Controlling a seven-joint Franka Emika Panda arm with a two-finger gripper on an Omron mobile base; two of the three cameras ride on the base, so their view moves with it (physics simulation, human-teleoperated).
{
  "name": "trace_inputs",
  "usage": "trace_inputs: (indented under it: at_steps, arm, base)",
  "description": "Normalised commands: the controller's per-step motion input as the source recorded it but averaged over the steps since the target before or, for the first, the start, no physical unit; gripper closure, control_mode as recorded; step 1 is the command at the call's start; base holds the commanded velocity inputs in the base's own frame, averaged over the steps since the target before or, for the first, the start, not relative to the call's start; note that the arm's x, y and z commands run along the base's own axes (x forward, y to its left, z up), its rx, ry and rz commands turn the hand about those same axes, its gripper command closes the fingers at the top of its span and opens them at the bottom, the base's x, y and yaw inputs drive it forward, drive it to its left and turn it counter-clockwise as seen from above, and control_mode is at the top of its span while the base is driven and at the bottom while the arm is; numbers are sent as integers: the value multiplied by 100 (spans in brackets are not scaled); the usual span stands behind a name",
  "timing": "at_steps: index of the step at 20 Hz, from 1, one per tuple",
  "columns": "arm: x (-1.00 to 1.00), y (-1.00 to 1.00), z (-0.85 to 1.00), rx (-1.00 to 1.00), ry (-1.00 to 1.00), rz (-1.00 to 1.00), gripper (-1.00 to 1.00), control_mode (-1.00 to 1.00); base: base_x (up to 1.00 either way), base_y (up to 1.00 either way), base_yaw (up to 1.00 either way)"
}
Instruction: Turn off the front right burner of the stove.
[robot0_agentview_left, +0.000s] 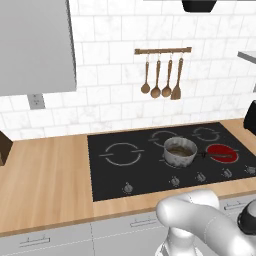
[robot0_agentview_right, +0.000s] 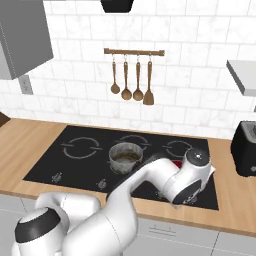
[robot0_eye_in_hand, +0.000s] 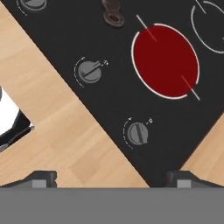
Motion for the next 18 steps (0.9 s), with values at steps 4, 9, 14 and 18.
trace_inputs:
  at_steps: [4,9,14,18]
  arm:
    - [30,1,0,-3,16,2,-100,-100]
    - [29,0,0,-5,21,1,-100,-100]
    - [27,0,-1,-3,25,0,-100,-100]
    - [6,-1,-20,1,12,0,-100,-100]
  base:
    - [0,0,0]
    - [0,0,0]
    - [0,0,0]
    - [0,0,0]
